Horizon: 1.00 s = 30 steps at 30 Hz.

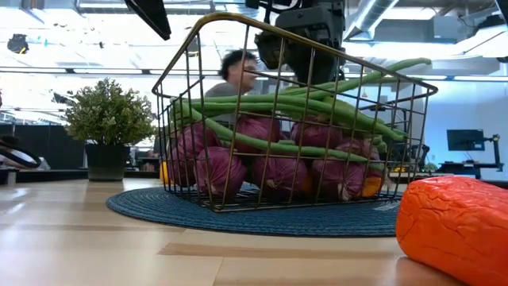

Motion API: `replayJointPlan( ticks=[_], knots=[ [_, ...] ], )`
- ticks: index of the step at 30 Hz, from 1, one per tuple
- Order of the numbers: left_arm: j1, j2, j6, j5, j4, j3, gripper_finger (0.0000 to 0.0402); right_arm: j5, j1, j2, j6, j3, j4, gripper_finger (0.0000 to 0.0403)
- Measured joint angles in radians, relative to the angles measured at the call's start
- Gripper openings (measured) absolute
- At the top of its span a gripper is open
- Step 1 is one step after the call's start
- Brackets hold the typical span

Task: Build produce basket
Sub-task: Put the green cucumber into the gold wire basket, then put the yellow starfruit into the gold wire basket

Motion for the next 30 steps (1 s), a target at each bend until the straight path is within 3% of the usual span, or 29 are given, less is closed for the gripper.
replayJointPlan(
  ticks=[3, 9, 13, 17, 22, 27, 30],
  knots=[
    [0.0, 0.0, 0.0, 0.001, 0.0, 0.0, 0.0176, 0.002, 0.005, -0.003, -0.005, 0.0, 0.001, 0.0141],
    [0.0, 0.0, 0.0, 0.001, 0.0, 0.0, 0.0176, -0.011, 0.006, -0.003, 0.033, -0.001, -0.002, 0.0313],
    [0.0, 0.0, 0.0, 0.003, 0.0, 0.0, 0.0176, -0.008, 0.009, -0.002, 0.056, 0.02, -0.027, 0.0367],
    [0.0, 0.0, 0.002, 0.003, 0.0, 0.0, 0.0176, 0.027, 0.021, -0.002, 0.05, 0.105, -0.076, 0.0368],
    [0.015, 0.0, 0.058, -0.013, 0.002, 0.0, 0.0176, 0.112, 0.038, -0.002, 0.033, 0.282, -0.269, 0.0338],
    [0.075, 0.015, 0.145, 0.01, -0.004, -0.002, 0.0176, 0.187, 0.037, -0.002, 0.029, 0.492, -0.452, 0.0313],
    [0.135, 0.009, 0.088, -0.045, -0.006, -0.042, 0.0176, 0.224, 0.037, -0.003, 0.029, 0.612, -0.514, 0.031]
  ],
)
